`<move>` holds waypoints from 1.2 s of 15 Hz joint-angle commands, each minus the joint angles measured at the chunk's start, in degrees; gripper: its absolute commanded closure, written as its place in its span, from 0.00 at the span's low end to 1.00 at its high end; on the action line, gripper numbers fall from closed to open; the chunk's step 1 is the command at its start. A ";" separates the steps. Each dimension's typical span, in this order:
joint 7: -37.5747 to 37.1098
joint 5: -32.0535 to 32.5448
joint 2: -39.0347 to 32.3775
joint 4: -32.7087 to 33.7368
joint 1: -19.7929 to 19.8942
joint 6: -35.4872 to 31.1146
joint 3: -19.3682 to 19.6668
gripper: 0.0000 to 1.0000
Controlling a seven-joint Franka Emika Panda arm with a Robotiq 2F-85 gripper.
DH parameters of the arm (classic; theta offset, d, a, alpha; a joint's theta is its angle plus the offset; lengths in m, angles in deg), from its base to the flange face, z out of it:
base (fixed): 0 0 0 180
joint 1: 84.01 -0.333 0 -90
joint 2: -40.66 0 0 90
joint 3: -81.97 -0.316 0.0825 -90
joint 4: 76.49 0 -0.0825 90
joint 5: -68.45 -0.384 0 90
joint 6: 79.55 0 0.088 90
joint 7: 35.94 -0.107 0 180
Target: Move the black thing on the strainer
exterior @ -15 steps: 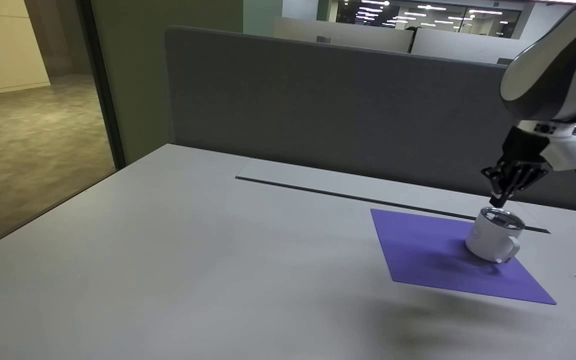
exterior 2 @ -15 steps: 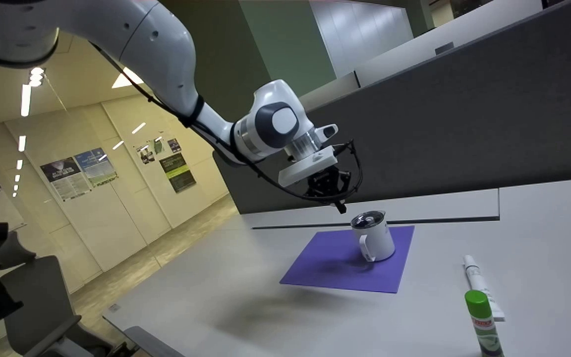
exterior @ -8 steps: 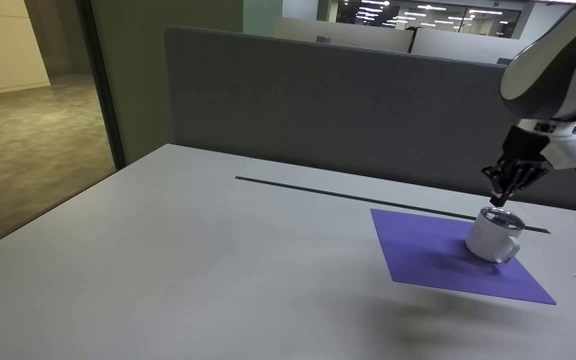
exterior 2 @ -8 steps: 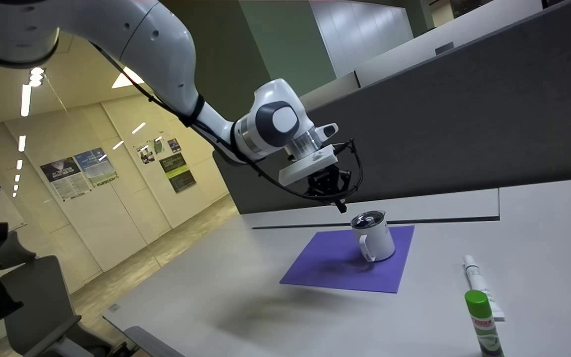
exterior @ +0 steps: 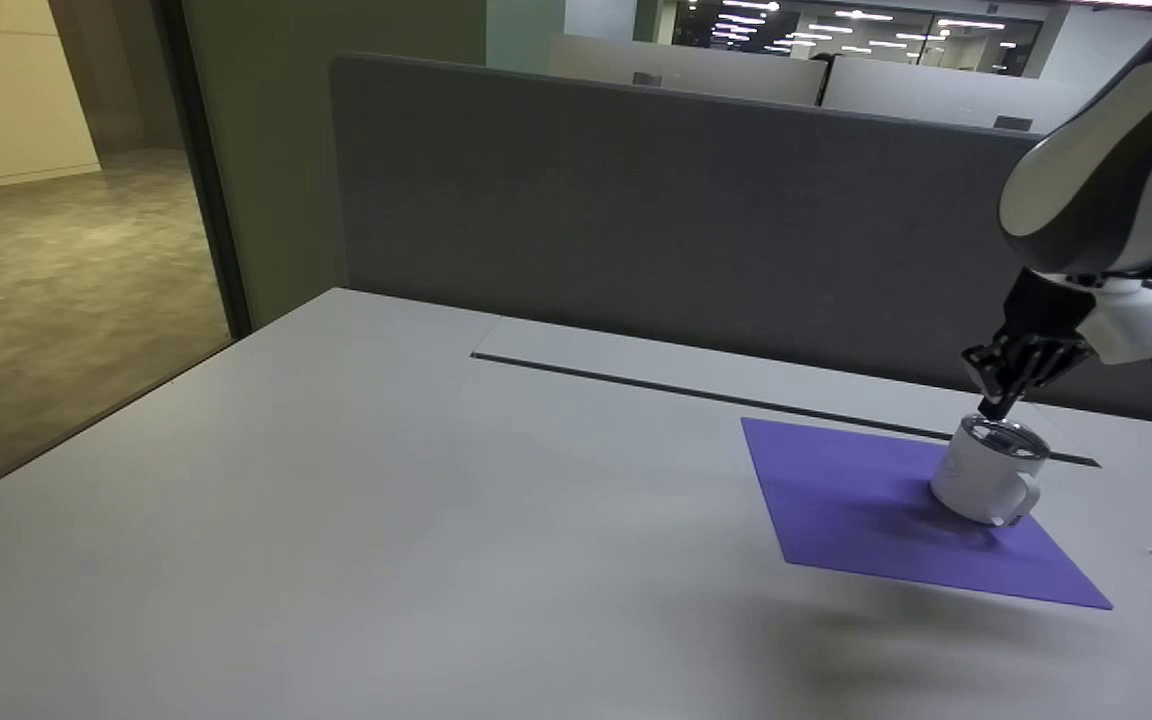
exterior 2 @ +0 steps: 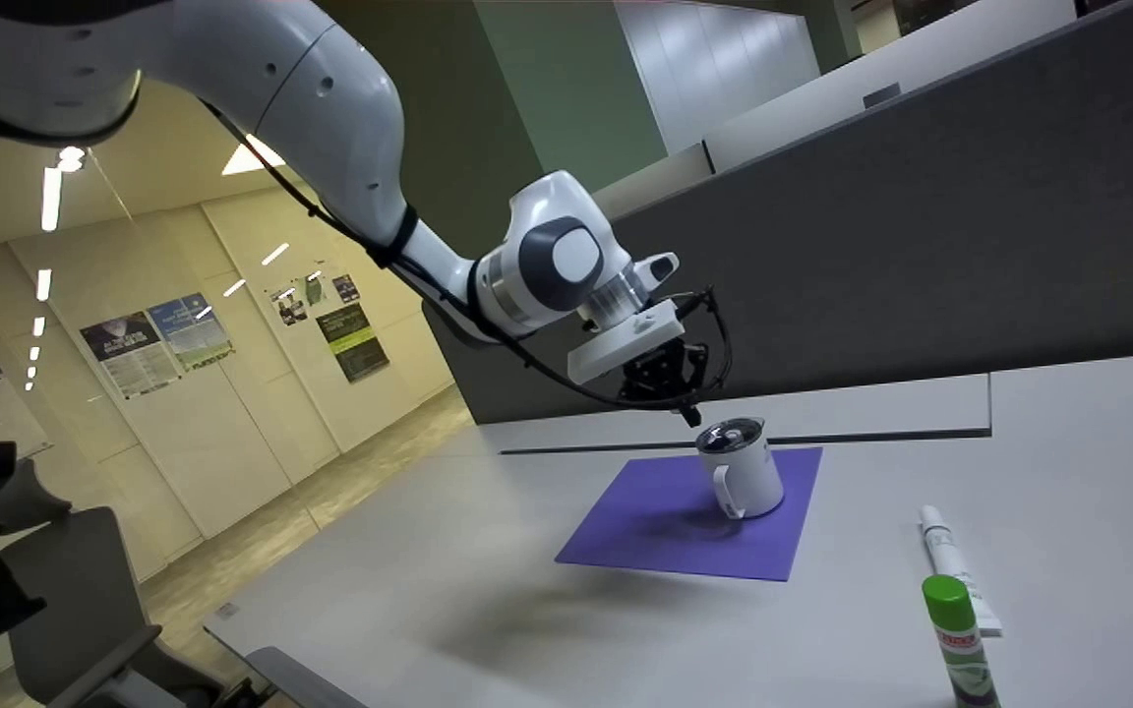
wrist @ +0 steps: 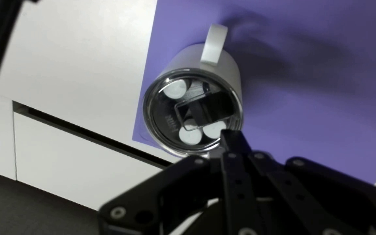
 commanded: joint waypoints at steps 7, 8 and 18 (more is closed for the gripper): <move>-2.81 3.49 -3.46 1.50 -0.42 -3.90 2.46 1.00; -2.69 3.27 -3.76 1.58 -0.19 -4.59 2.23 1.00; -3.50 3.68 -6.05 2.66 -0.93 -6.57 3.33 1.00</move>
